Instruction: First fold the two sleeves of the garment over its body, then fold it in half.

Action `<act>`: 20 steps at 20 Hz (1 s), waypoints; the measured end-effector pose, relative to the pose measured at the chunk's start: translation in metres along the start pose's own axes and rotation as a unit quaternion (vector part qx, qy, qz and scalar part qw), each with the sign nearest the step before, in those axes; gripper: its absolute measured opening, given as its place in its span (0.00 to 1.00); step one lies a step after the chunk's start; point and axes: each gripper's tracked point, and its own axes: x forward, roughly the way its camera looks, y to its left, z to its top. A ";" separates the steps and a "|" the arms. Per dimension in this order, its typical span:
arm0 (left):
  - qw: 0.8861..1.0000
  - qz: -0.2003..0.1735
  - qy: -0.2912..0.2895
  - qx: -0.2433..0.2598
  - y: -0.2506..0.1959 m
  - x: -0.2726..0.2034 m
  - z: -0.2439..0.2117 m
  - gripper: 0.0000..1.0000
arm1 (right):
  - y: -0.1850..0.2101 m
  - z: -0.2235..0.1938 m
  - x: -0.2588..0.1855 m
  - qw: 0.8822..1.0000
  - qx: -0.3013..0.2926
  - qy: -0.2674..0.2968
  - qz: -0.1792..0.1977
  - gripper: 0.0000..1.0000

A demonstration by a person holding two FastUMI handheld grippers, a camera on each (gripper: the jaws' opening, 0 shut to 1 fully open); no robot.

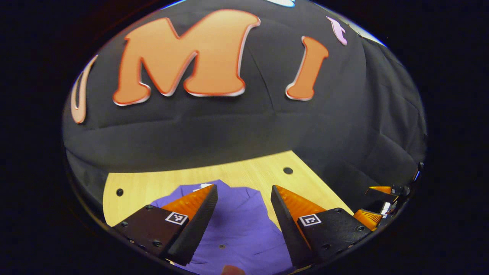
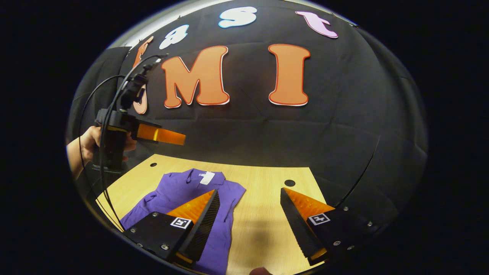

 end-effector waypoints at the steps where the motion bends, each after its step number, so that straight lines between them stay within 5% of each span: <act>1: 1.000 0.019 -0.019 0.000 0.015 -0.013 0.005 0.90 | 0.004 0.007 0.001 1.000 -0.003 -0.008 -0.001 0.95; 8: 0.982 0.122 -0.143 0.007 0.087 -0.110 0.024 0.92 | 0.032 0.051 0.006 0.997 -0.016 -0.076 -0.007 0.95; 13: 0.950 0.201 -0.234 0.038 0.121 -0.190 0.029 0.95 | 0.052 0.069 0.001 0.993 -0.007 -0.117 0.003 0.95; 17: 0.933 0.231 -0.276 0.035 0.129 -0.244 0.015 0.94 | 0.058 0.079 -0.007 0.989 0.002 -0.149 0.007 0.95; 20: 0.932 0.237 -0.271 0.031 0.140 -0.258 -0.015 0.94 | 0.055 0.056 -0.007 0.992 -0.003 -0.124 -0.001 0.95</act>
